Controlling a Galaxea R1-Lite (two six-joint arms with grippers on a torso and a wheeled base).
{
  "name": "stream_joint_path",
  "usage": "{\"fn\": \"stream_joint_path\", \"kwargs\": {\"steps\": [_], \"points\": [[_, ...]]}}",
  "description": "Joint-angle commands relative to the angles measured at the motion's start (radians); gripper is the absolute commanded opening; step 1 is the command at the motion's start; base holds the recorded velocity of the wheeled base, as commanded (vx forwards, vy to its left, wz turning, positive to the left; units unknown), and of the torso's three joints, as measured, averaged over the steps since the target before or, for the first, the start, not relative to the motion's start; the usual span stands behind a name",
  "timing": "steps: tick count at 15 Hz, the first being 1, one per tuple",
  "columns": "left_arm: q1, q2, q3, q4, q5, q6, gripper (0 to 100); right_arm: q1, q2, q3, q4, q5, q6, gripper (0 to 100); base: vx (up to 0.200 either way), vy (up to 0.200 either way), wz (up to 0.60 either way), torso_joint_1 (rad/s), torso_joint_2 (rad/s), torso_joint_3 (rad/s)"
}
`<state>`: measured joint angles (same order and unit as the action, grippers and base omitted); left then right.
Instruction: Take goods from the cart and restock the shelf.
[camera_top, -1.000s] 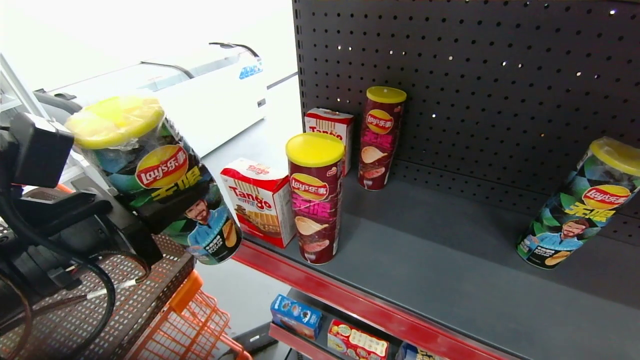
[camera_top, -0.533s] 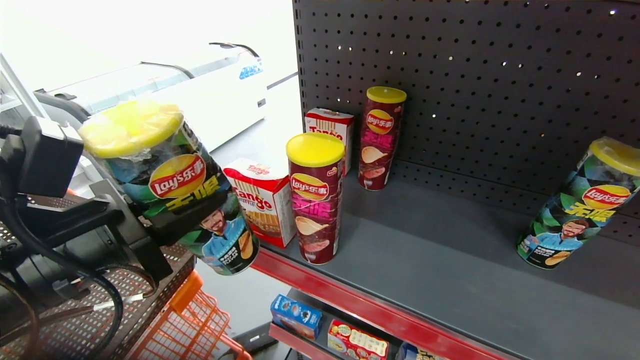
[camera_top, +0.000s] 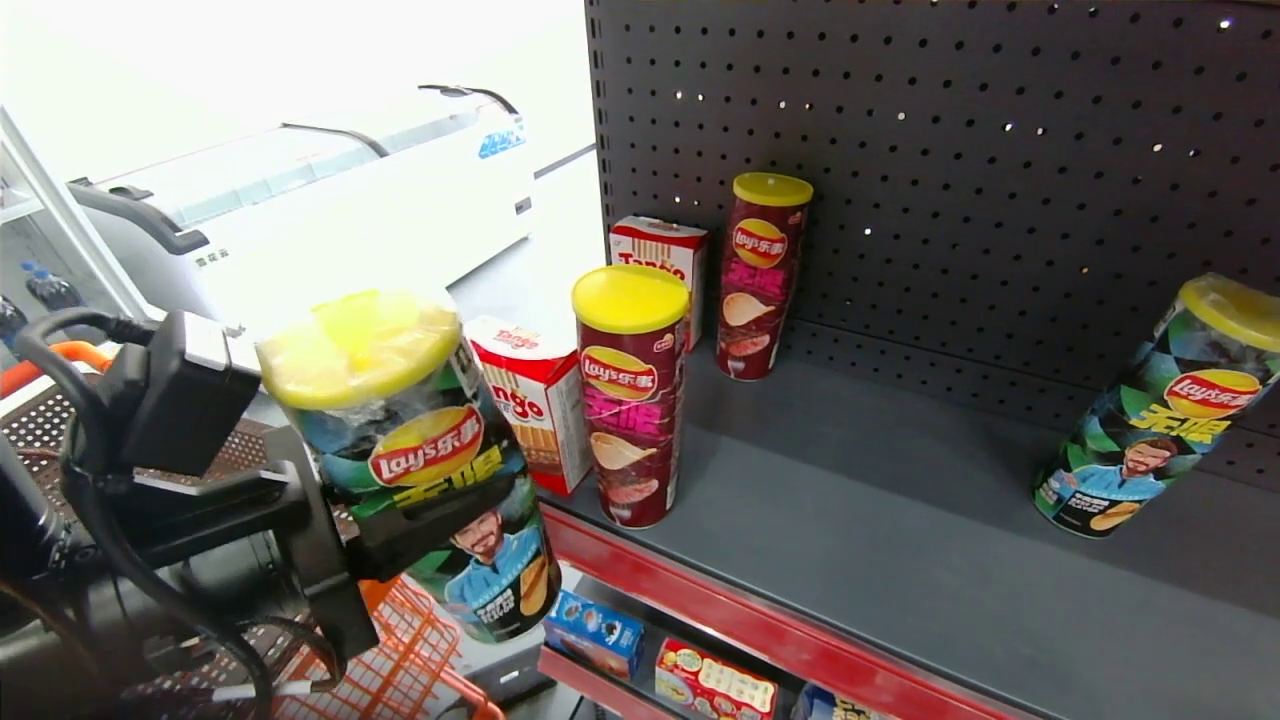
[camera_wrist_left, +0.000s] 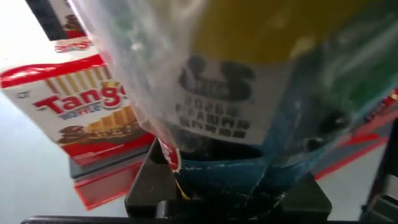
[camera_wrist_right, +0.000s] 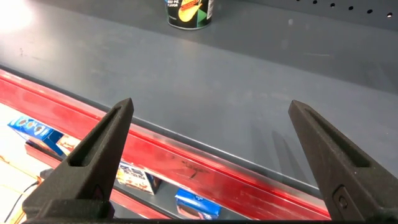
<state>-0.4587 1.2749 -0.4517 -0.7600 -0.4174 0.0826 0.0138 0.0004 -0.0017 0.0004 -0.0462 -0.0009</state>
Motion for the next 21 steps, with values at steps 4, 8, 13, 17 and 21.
{"fn": "stream_joint_path", "kwargs": {"steps": [4, 8, 13, 17, 21], "points": [[-0.061, -0.034, -0.024, 0.042, -0.052, 0.002, 0, 0.000, 0.000, -0.001, 0.000, 0.008, -0.001, 100, 0.000, 0.000, 0.00, 0.000, 0.00, 0.000], [-0.158, -0.037, -0.028, 0.044, -0.060, 0.002, 0, 0.000, 0.000, 0.000, 0.000, 0.008, -0.001, 100, 0.000, 0.000, 0.00, 0.000, 0.00, 0.000], [-0.225, -0.029, -0.047, 0.044, -0.061, 0.002, 0, 0.000, 0.000, 0.000, 0.000, 0.008, -0.001, 100, 0.000, 0.000, -0.60, -0.001, 0.00, 0.003], [-0.247, -0.020, -0.053, 0.044, -0.061, 0.002, 0, 0.000, 0.000, 0.000, 0.000, 0.008, -0.001, 100, 0.000, 0.000, -0.60, 0.005, 0.00, 0.002], [-0.236, -0.020, -0.044, 0.044, -0.057, 0.000, 0, 0.000, 0.000, 0.000, 0.000, 0.009, 0.001, 100, 0.000, 0.000, -0.30, 0.001, 0.00, 0.001]]}}
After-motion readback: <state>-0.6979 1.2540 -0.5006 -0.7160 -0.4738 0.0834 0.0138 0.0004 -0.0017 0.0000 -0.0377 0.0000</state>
